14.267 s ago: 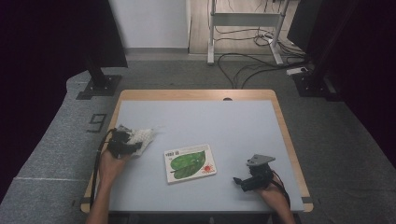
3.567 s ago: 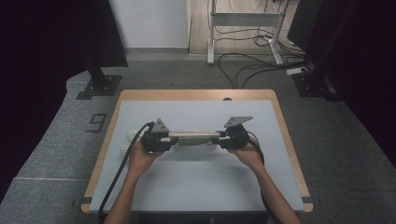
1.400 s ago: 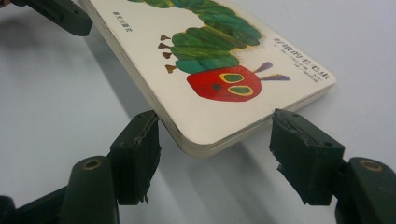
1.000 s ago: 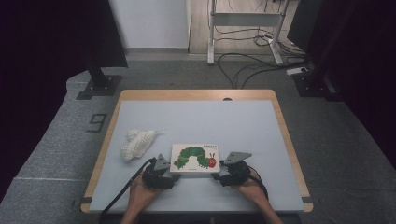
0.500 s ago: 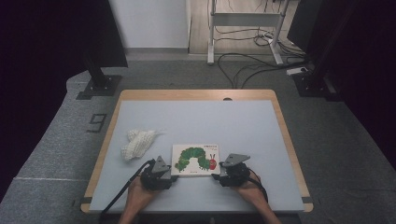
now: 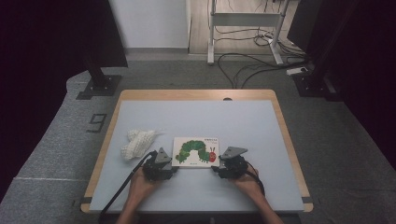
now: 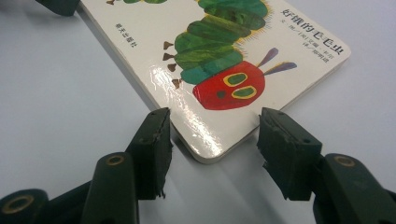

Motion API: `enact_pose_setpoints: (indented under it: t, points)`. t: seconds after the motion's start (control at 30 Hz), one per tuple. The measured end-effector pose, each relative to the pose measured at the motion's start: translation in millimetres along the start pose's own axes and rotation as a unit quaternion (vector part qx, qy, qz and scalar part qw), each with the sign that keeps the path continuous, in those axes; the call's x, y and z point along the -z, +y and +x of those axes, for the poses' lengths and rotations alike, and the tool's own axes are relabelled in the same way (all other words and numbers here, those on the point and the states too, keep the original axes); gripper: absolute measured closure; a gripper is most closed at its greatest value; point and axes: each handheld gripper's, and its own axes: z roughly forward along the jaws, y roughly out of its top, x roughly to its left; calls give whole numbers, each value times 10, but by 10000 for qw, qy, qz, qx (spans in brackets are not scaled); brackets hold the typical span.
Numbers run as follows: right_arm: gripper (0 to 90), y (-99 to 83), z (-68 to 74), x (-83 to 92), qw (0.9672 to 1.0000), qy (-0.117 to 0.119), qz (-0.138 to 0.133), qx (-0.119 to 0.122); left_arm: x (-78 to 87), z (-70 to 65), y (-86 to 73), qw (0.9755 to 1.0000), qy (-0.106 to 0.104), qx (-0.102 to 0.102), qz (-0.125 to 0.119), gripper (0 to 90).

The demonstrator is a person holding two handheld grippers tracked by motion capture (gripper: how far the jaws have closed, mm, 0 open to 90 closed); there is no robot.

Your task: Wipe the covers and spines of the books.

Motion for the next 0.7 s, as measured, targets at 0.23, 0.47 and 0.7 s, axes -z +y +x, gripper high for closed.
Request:
enact_pose_setpoints:
  t: [0.23, 0.47, 0.7]
  points:
    - [456, 57, -143, -76, 9999, -75, -16, -122, -103, 129, 109, 10000, 32, 33, 22, 520]
    - [469, 117, -282, -155, 9996, -141, -32, -231, -183, 239, 186, 10000, 50, 73, 24, 518]
    - [473, 174, -352, -220, 9993, -221, -27, -306, -262, 384, 243, 9998, 22, 204, -9, 519]
